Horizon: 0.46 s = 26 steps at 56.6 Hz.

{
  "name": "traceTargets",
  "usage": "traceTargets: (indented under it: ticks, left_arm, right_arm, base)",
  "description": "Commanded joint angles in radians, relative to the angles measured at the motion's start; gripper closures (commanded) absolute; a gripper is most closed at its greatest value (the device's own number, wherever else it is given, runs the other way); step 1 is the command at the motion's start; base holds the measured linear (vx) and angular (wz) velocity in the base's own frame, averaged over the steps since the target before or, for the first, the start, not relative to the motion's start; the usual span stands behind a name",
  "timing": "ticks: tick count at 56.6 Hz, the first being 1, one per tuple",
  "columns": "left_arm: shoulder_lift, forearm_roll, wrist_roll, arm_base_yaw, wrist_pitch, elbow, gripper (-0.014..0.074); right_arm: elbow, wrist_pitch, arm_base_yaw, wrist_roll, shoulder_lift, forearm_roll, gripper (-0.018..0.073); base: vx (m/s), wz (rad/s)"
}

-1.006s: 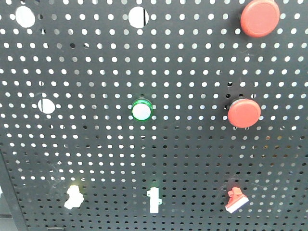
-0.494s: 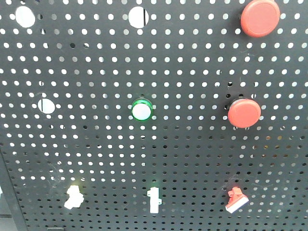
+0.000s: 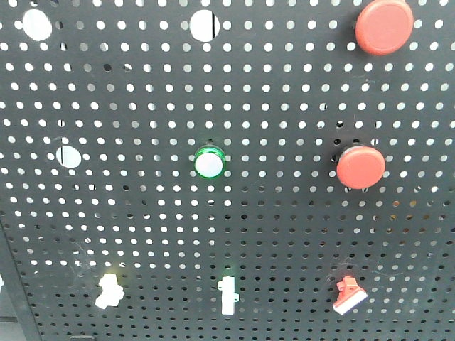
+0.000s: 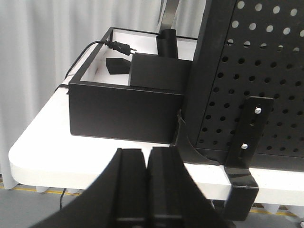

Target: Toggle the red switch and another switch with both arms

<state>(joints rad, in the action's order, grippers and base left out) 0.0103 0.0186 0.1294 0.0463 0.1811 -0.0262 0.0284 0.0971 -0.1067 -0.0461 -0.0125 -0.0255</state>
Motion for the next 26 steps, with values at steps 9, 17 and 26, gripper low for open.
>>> traceTargets:
  ticks: [9,17,26]
  left_arm:
    - [0.018,0.01,0.009,-0.002,-0.081,-0.02,0.0594]
    - [0.018,0.01,0.009,-0.002,-0.081,-0.02,0.0594]
    - [0.018,0.01,0.009,-0.002,-0.081,-0.02,0.0594]
  right_arm:
    - [0.008,-0.08,0.007,0.004,-0.006,0.01,0.0565]
    - [0.008,-0.08,0.007,0.004,-0.006,0.01,0.0565]
    - [0.008,-0.08,0.007,0.004,-0.006,0.01,0.0565]
  base:
    - [0.0,0.0]
    - [0.0,0.0]
    - [0.0,0.0]
